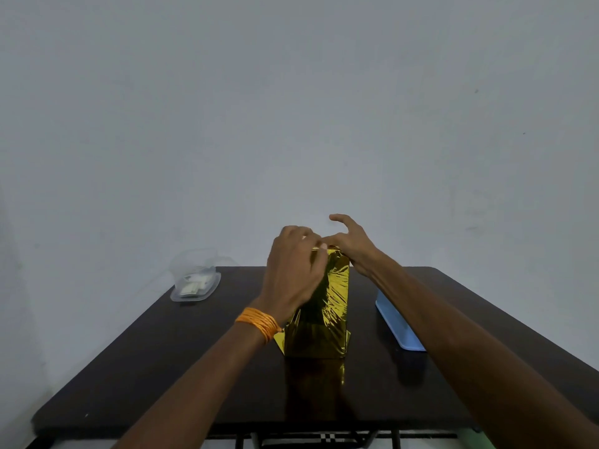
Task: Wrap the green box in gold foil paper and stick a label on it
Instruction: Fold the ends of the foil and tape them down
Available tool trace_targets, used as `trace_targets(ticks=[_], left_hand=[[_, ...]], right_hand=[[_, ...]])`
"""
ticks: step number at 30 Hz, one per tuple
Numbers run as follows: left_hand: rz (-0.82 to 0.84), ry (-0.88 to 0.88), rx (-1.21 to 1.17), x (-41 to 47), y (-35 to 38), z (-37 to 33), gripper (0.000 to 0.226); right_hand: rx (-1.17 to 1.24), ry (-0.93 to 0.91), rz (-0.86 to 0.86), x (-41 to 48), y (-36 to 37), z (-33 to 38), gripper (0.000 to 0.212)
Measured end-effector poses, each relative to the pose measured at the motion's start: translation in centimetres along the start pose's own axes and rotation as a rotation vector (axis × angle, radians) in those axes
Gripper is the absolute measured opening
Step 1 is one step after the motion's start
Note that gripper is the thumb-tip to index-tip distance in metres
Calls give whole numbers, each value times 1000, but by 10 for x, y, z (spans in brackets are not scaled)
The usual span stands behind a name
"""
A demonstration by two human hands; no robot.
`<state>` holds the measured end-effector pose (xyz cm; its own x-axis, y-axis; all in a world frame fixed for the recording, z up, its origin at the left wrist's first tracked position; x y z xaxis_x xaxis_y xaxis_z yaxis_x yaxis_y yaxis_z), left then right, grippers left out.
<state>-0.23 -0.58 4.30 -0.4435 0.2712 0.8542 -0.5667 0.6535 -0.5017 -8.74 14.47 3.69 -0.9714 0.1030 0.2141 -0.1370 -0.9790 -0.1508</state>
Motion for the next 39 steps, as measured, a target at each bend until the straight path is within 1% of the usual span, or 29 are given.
trace_targets(ticks=[3,7,12,15,18,21,23,25,27,30,33,34,36,37,38,39], left_hand=[[79,8,129,-7,11,-18,42],[159,1,279,-10,22,-20,55],[174,-20,276,-12,22,-18,59],[183,-26,274,-13,21,-20,63],[198,-13,280,-14,19,-20,69],[210,10,305,-16,18,-17,71],[223,16,324,-16,18,-17,72],[223,19,336,-14,18,-17,71],[225,22,347,-14,19,-16,68],[225,23,348,-16,22,-14,65],[239,31,347,-16,21,-14,64],[246,35,347,-16,20,-15,65],[247,38,345,-16,18,-15,69],[244,41,342,-17,18,-16,70],[239,42,339,-17,17,-15,70],[234,45,337,-18,17,-15,69]], right_hand=[[6,-10,4,-3,-1,0,69],[-17,1,-30,-4,-2,-1,71],[-95,-5,-82,-6,-3,-2,71],[-115,-4,-130,-6,-6,-3,64],[-75,-16,-167,-7,-13,2,51],[-13,-34,-307,-13,-34,12,27],[-72,-95,-389,-19,-48,24,12],[-109,-142,-367,-23,-54,34,5],[-185,-203,-278,-28,-52,45,5],[-427,-309,-86,-34,-35,61,6],[-592,-349,63,-35,-16,70,11],[-634,-352,102,-34,-12,72,21],[-694,-338,189,-33,-4,73,54],[-714,-339,210,-32,-2,73,64],[-723,-356,212,-31,1,74,66],[-718,-378,203,-31,2,77,65]])
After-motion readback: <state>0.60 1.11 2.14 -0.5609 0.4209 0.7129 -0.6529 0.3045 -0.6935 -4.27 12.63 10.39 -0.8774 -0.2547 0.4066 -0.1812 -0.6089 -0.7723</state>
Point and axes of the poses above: each hand's wrist, its own x-axis towards the middle knuckle, its own y-axis out of the palm, z = x × y, the point moved 6 cm from there along x, towards the middle knuckle, and after that the axes turned 5 degrees about y, right-handed, at the moved point
